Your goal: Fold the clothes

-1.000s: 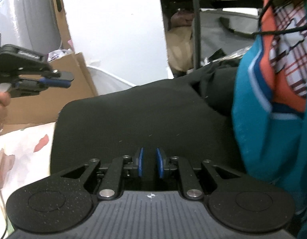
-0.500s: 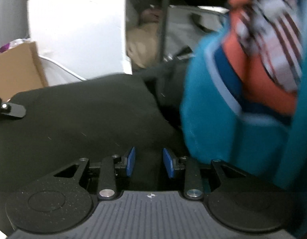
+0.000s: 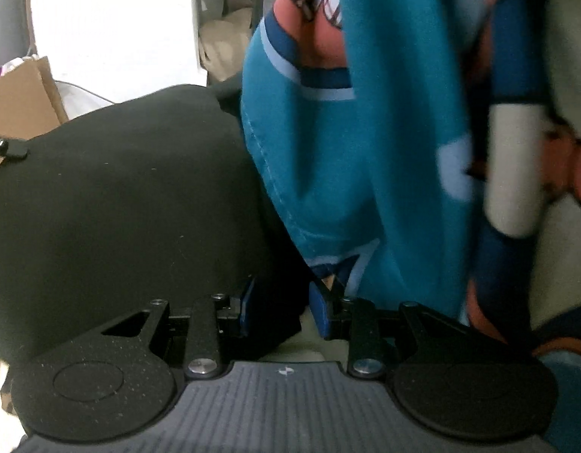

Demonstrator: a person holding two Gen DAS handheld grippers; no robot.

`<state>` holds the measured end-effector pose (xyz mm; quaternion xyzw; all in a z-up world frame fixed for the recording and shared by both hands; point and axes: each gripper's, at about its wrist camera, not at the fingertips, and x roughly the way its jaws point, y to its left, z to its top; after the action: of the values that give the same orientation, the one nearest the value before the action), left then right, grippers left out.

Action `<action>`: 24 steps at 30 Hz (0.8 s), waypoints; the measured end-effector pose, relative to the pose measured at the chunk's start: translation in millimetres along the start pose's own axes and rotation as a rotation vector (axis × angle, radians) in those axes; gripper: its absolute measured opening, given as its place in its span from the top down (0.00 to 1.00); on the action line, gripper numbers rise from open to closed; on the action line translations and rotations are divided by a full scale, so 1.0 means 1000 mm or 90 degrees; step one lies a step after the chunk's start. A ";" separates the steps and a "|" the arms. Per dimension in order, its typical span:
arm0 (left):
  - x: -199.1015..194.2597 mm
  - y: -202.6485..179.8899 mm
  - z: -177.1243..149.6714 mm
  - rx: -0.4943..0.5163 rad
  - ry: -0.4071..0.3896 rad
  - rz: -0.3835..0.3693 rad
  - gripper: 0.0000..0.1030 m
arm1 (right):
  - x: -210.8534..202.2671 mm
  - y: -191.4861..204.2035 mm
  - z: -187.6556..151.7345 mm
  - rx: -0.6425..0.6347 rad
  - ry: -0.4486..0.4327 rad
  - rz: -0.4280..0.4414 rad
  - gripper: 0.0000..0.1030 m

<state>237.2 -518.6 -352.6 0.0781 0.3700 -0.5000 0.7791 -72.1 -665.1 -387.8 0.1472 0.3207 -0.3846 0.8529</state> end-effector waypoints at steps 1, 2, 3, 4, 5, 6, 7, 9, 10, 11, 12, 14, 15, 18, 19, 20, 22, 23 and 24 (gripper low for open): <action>0.001 0.001 0.003 0.001 0.000 0.000 0.97 | -0.003 -0.002 -0.002 0.005 0.002 -0.001 0.63; 0.002 0.002 0.005 0.003 0.000 0.000 0.97 | -0.007 -0.005 -0.004 0.010 0.003 -0.001 0.63; 0.003 0.002 0.008 0.005 0.001 0.000 0.97 | -0.010 -0.007 -0.006 0.015 0.005 -0.002 0.63; 0.005 0.003 0.010 0.006 0.001 0.001 0.97 | -0.012 -0.005 -0.005 0.017 -0.001 0.005 0.63; 0.008 0.004 0.012 0.008 0.006 0.000 0.97 | -0.013 -0.002 -0.004 0.019 -0.009 0.016 0.63; 0.012 0.005 0.012 0.008 0.014 0.003 0.97 | -0.013 0.001 -0.002 0.021 -0.015 0.026 0.63; 0.016 0.006 0.012 0.008 0.021 0.005 0.97 | -0.012 0.006 0.000 0.020 -0.017 0.034 0.63; 0.027 0.011 0.008 0.002 0.045 0.025 0.97 | -0.010 0.016 0.003 0.017 -0.022 0.047 0.63; 0.031 0.014 0.005 -0.004 0.054 0.036 0.97 | -0.007 0.020 0.003 0.014 -0.021 0.052 0.63; 0.035 0.019 0.003 -0.014 0.067 0.055 0.97 | -0.002 0.025 0.003 0.010 -0.018 0.053 0.63; 0.039 0.024 0.000 -0.023 0.084 0.074 0.98 | 0.002 0.028 0.000 0.008 -0.012 0.052 0.63; 0.043 0.035 -0.006 -0.040 0.109 0.095 0.98 | 0.008 0.026 -0.007 0.012 0.009 0.048 0.63; 0.040 0.038 -0.009 -0.045 0.105 0.092 0.98 | 0.012 0.024 -0.010 0.017 0.017 0.047 0.64; 0.024 0.043 -0.010 -0.042 0.084 0.094 0.98 | 0.010 0.018 -0.018 0.026 0.025 0.047 0.64; 0.018 0.044 -0.010 -0.044 0.076 0.089 0.97 | 0.008 0.016 -0.020 0.026 0.027 0.045 0.64; 0.012 0.044 -0.009 -0.046 0.069 0.085 0.97 | 0.006 0.015 -0.021 0.026 0.030 0.044 0.64; 0.001 0.039 -0.004 -0.040 0.054 0.076 0.97 | 0.002 0.012 -0.022 0.030 0.033 0.043 0.64; -0.003 0.035 -0.002 -0.038 0.048 0.068 0.95 | 0.000 0.011 -0.022 0.030 0.034 0.043 0.64; -0.008 0.031 -0.001 -0.035 0.043 0.059 0.94 | -0.003 0.010 -0.022 0.031 0.034 0.043 0.64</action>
<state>261.1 -497.3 -356.3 0.0904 0.4058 -0.4497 0.7905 -75.7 -646.0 -402.7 0.1890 0.3288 -0.3593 0.8527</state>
